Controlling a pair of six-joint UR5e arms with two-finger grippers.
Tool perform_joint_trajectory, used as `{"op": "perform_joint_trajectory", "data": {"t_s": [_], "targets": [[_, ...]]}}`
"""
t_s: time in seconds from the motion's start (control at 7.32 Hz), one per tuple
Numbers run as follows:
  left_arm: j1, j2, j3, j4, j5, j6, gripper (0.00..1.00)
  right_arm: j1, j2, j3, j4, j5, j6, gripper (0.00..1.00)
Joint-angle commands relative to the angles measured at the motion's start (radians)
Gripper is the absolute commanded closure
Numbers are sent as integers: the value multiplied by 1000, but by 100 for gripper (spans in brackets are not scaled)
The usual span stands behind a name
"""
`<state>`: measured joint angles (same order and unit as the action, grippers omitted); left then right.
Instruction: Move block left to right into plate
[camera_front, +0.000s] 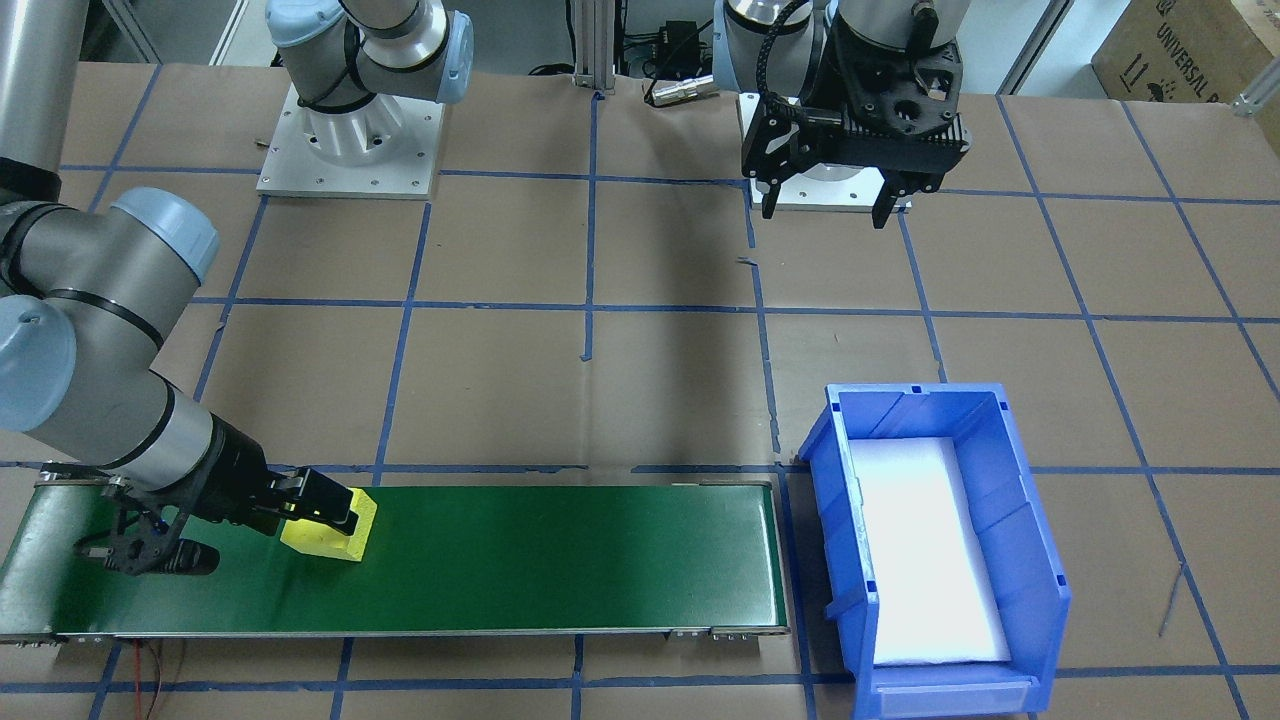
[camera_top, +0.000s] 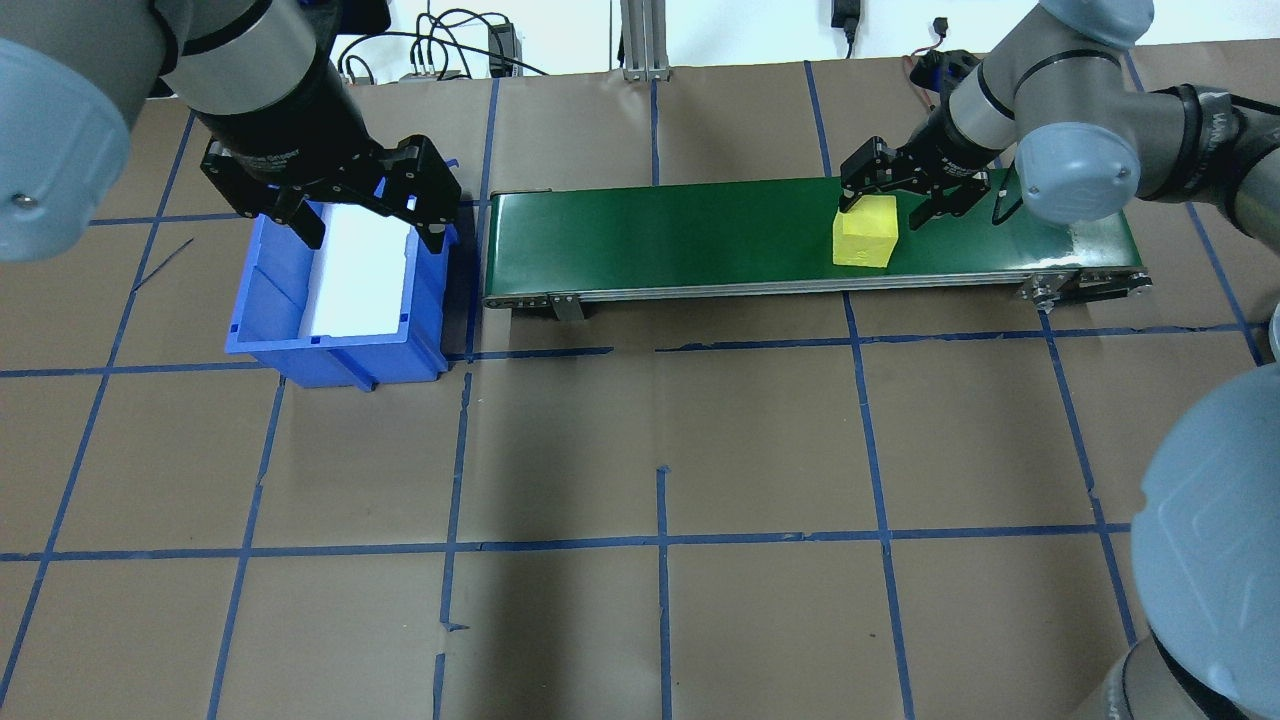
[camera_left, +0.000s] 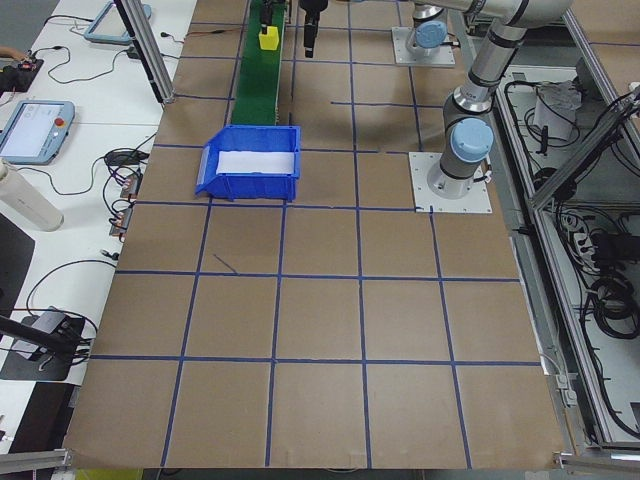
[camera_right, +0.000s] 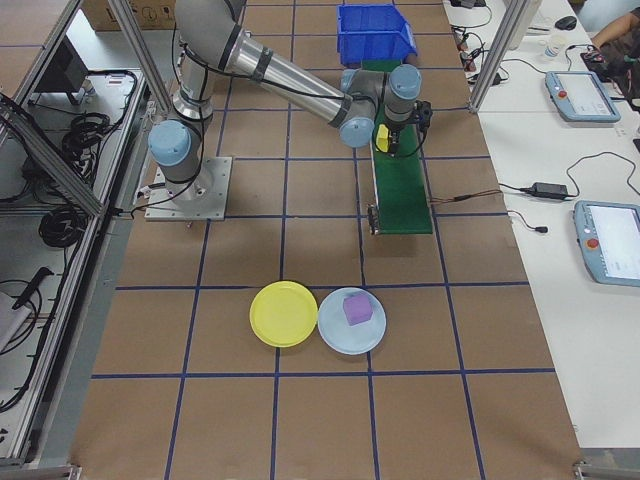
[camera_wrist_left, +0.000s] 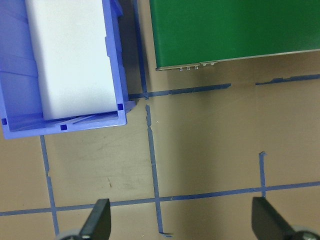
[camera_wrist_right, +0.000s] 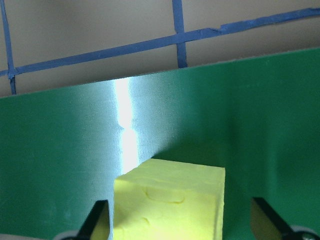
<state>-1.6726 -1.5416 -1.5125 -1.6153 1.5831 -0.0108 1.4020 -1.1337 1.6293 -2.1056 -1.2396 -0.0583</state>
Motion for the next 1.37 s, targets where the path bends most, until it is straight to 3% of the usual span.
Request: {"op": "perform_joint_trajectory", "data": {"t_s": [0.0,0.14,0.27,0.41,0.55,0.68,0.96,1.23], "targets": [[1,2,0,0,0,0,0,0,17,4,-22,-1,-1,0],[1,0,0,2,0,0,0,0,44,7,-34,-17,-9,0],[1,0,0,0,0,0,0,-2,49,7,-65,-79,-35,4],[1,0,0,2,0,0,0,-5,34,7,-70,-207,-128,39],[1,0,0,2,0,0,0,-5,5,3,-67,-277,-153,56],[1,0,0,2,0,0,0,-6,-52,12,-56,-352,-228,56],[1,0,0,2,0,0,0,-76,-136,24,28,-432,-363,56],[1,2,0,2,0,0,0,-299,-220,88,117,-434,-559,56]]}}
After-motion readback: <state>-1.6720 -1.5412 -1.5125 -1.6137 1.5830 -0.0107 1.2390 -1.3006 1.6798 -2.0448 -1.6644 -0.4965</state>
